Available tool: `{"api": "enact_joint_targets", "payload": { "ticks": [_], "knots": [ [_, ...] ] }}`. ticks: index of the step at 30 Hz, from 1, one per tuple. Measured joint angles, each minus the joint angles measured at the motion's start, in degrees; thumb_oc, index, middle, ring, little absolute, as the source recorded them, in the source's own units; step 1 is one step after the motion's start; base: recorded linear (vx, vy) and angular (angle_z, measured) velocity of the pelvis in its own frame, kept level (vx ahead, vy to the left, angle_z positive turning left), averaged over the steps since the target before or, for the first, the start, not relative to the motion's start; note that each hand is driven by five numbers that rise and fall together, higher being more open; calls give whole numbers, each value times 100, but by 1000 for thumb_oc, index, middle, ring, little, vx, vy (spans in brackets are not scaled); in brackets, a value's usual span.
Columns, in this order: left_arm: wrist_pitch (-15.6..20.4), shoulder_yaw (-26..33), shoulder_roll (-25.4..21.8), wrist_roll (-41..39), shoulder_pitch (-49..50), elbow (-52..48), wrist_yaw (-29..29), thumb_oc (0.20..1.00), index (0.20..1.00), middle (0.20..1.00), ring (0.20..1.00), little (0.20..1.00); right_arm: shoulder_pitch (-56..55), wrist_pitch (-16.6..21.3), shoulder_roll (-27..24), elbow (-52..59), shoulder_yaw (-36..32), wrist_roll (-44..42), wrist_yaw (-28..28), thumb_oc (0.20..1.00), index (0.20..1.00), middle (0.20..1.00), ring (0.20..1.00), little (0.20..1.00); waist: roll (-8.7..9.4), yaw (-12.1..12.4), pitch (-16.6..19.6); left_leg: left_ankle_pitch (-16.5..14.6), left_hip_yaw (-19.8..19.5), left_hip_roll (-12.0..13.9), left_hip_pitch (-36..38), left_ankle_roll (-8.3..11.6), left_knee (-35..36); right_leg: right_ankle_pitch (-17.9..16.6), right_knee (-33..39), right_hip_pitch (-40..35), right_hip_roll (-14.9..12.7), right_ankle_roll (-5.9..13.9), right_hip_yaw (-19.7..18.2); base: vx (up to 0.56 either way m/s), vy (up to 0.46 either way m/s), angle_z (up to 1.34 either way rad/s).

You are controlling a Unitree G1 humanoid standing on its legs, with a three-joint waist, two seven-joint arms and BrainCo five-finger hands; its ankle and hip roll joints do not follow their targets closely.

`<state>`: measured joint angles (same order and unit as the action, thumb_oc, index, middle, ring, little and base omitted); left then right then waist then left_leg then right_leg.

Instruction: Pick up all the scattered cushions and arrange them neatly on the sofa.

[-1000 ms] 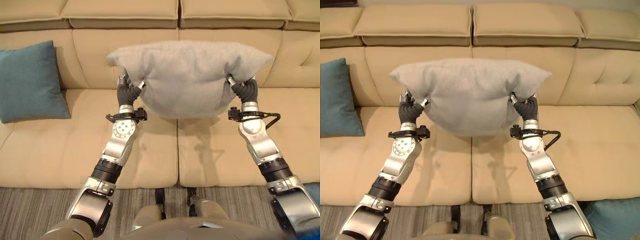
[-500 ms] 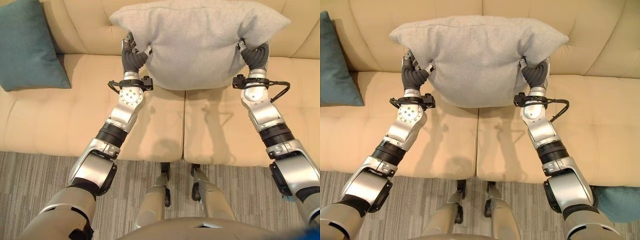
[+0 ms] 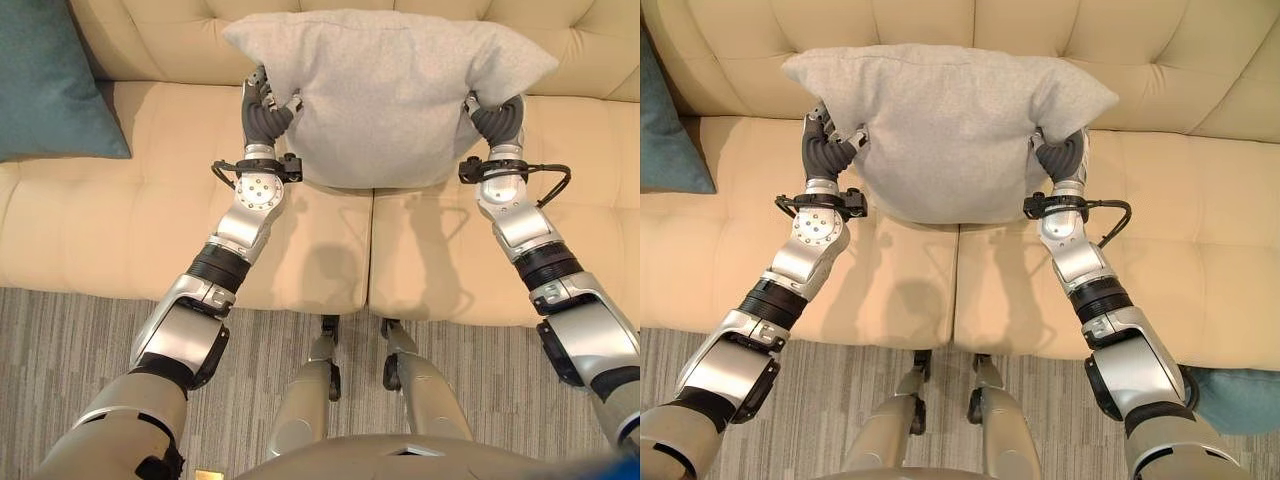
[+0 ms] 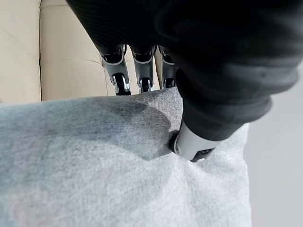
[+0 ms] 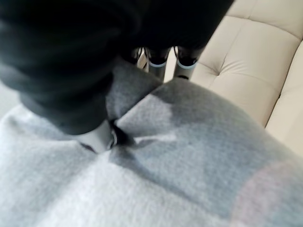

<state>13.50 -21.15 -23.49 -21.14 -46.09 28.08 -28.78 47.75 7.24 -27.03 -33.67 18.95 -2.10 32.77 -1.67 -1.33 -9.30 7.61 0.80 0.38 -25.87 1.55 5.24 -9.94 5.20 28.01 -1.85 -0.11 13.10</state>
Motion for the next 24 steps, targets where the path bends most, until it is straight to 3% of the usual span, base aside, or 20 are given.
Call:
{"api": "enact_joint_targets", "payload": {
  "ticks": [5, 20, 24],
  "knots": [
    [57, 45, 2, 2, -99, 0, -12, 200, 200, 200, 200, 200, 310, -22, -323, 0, 212, 79, -47, 200, 200, 200, 200, 200, 16, -3, 10, 3, -4, -3, -118, -2, -16, -3, -1, 98, -6, -2, 8, 0, 0, 0],
    [55, 20, -52, 52, -240, 30, -42, 200, 200, 200, 200, 200, 403, -75, -332, -18, 212, 98, -6, 200, 200, 200, 200, 200, 19, -94, 11, 5, -7, -8, -106, -3, -32, -4, -2, 65, -17, -3, 2, 0, 0, 0],
    [48, -261, -174, 116, -425, 341, -27, 200, 200, 200, 200, 200, 445, -75, -339, -331, 339, 103, -35, 200, 200, 200, 200, 200, 20, -99, 11, 5, -14, -8, -118, -3, -38, -4, -1, 68, -15, -2, 4, 0, 0, 0]
  ]
}}
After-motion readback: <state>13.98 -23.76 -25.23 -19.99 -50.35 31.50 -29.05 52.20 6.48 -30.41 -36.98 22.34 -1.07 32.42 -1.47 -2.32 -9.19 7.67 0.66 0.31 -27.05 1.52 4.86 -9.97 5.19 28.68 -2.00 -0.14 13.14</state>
